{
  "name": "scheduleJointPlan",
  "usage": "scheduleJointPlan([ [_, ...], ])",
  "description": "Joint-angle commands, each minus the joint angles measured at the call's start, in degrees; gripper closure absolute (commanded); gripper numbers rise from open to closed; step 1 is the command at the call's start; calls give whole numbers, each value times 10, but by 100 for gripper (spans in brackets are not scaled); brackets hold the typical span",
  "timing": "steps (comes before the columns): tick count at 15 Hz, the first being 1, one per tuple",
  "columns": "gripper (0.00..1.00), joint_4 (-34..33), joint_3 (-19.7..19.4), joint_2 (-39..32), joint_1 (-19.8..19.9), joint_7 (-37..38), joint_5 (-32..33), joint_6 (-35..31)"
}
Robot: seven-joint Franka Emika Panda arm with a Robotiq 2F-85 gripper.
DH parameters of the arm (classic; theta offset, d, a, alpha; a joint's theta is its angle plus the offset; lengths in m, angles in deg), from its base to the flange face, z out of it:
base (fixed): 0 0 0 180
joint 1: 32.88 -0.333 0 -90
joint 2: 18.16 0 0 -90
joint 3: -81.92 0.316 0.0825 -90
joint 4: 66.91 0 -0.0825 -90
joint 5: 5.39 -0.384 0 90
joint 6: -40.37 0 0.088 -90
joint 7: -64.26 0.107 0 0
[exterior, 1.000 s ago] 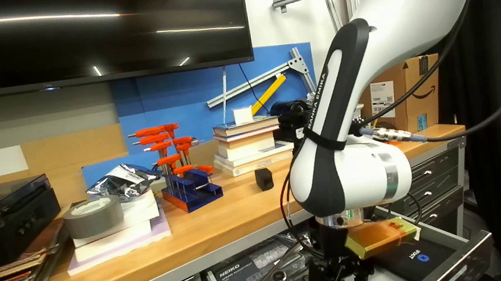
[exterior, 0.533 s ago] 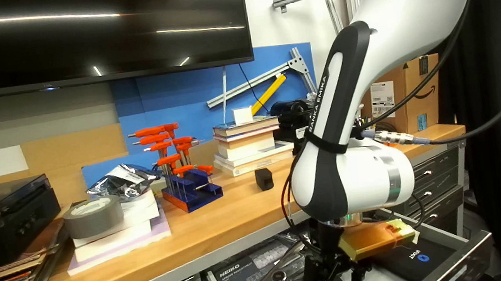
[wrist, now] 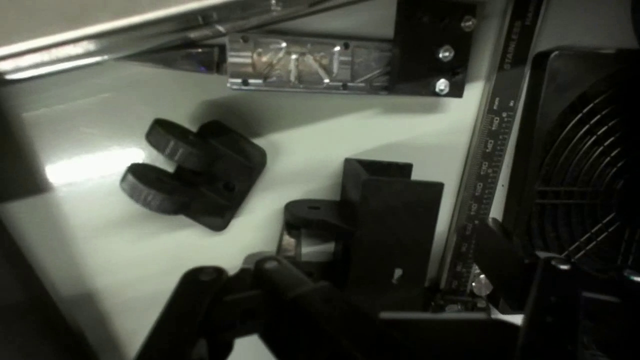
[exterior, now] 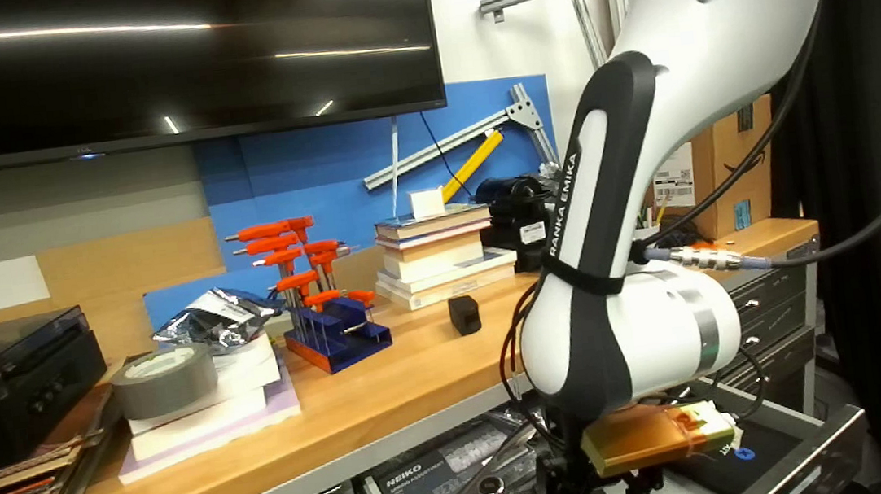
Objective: Open the middle topmost drawer and take out two black objects
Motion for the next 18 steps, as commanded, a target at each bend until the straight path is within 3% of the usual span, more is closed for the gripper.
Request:
scheduleJointPlan([
  [1,42,4,-7,3,-11,35,12,-12],
  [7,85,5,-15,6,-17,57,14,-10],
  [12,81,1,-66,48,-49,103,45,49],
  [15,81,-15,-110,90,-69,147,91,104],
  [18,81,-51,-127,131,-66,197,151,164],
])
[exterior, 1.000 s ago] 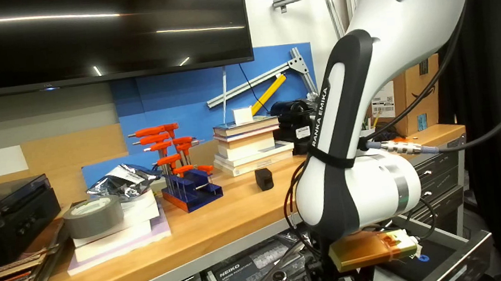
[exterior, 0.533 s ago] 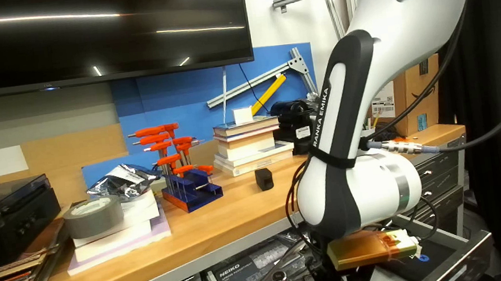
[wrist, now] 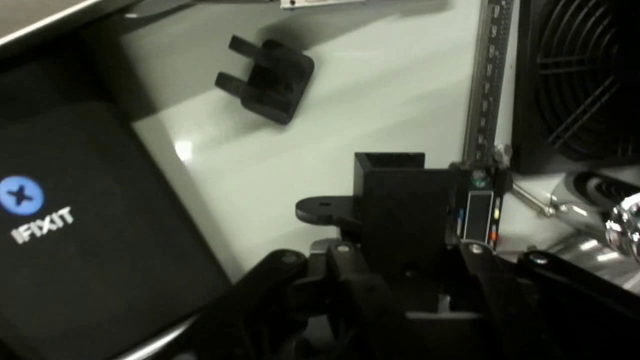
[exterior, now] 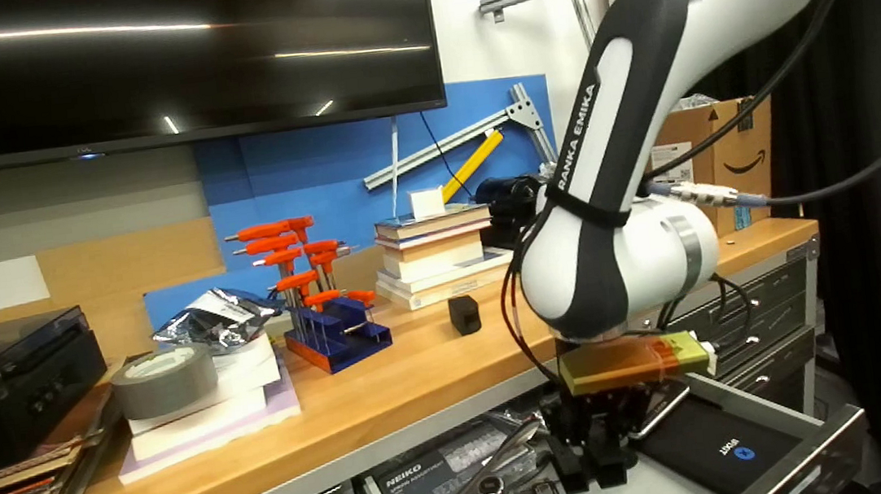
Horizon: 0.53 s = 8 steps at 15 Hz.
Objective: Open the middle topmost drawer and take out two black objects
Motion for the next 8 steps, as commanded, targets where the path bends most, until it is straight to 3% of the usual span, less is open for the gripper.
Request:
scheduleJointPlan([
  [1,81,-36,-21,65,-7,74,72,77],
  [4,81,-87,-7,79,9,115,104,111],
  [8,81,-188,-1,38,19,163,131,124],
])
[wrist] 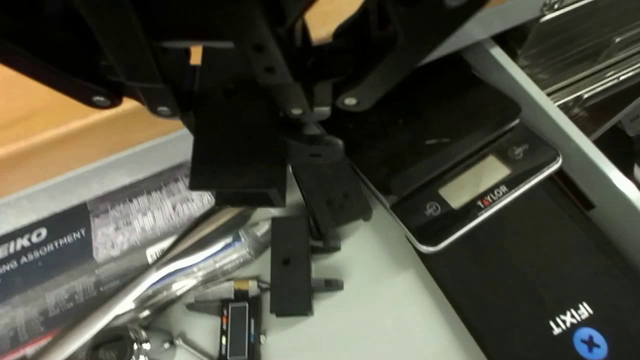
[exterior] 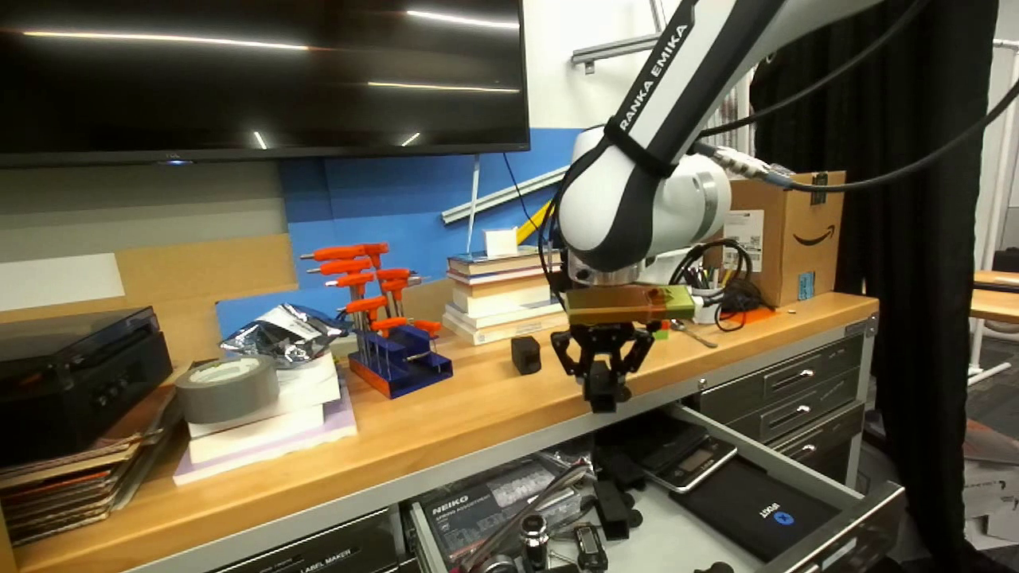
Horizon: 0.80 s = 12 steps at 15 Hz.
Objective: Open the middle topmost drawer and take out two black objects
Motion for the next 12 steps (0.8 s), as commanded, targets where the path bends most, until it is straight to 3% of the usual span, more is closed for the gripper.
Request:
scheduleJointPlan([
  [1,81,-103,10,-47,16,46,24,35],
  [12,81,-348,-46,-231,30,96,21,81],
])
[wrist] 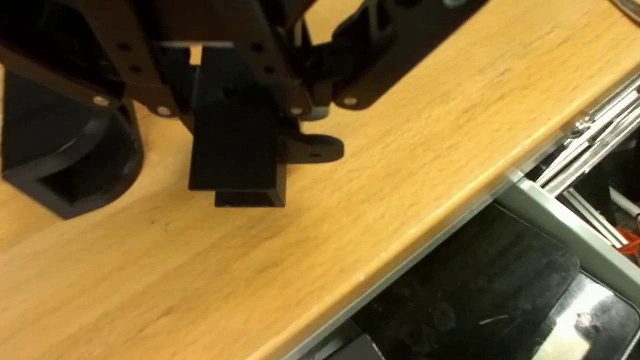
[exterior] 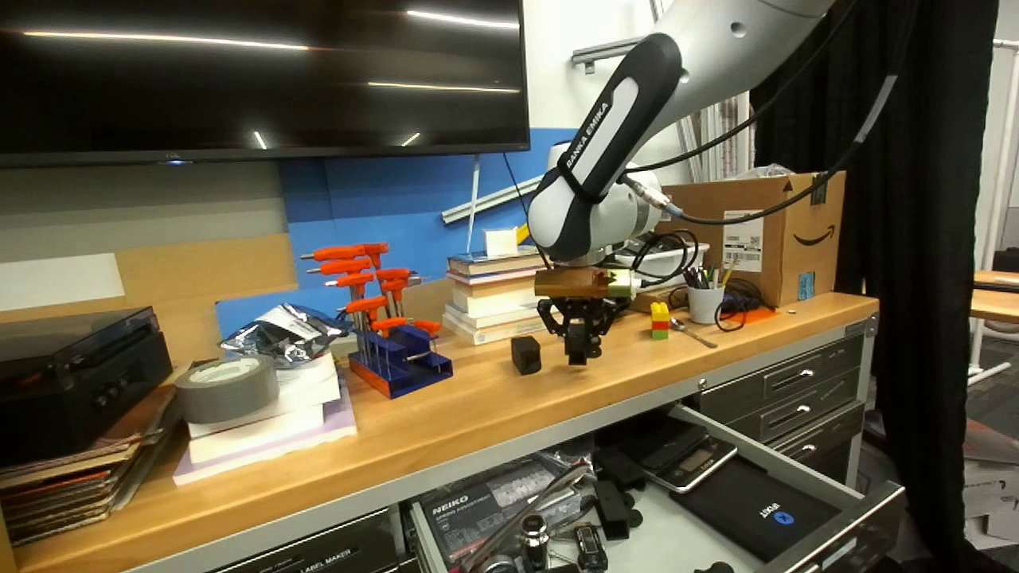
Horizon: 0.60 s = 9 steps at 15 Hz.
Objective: Open the middle topmost drawer and take out two black objects
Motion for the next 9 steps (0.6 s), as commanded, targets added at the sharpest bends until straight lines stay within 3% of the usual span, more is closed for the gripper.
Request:
scheduleJointPlan([
  [1,81,-90,-20,-61,3,29,7,35],
  [6,81,-135,-34,-94,4,45,6,58],
  [7,68,-140,-34,-98,4,48,5,65],
  [8,40,-145,-34,-100,5,50,4,70],
  [9,38,-147,-32,-99,6,52,2,77],
])
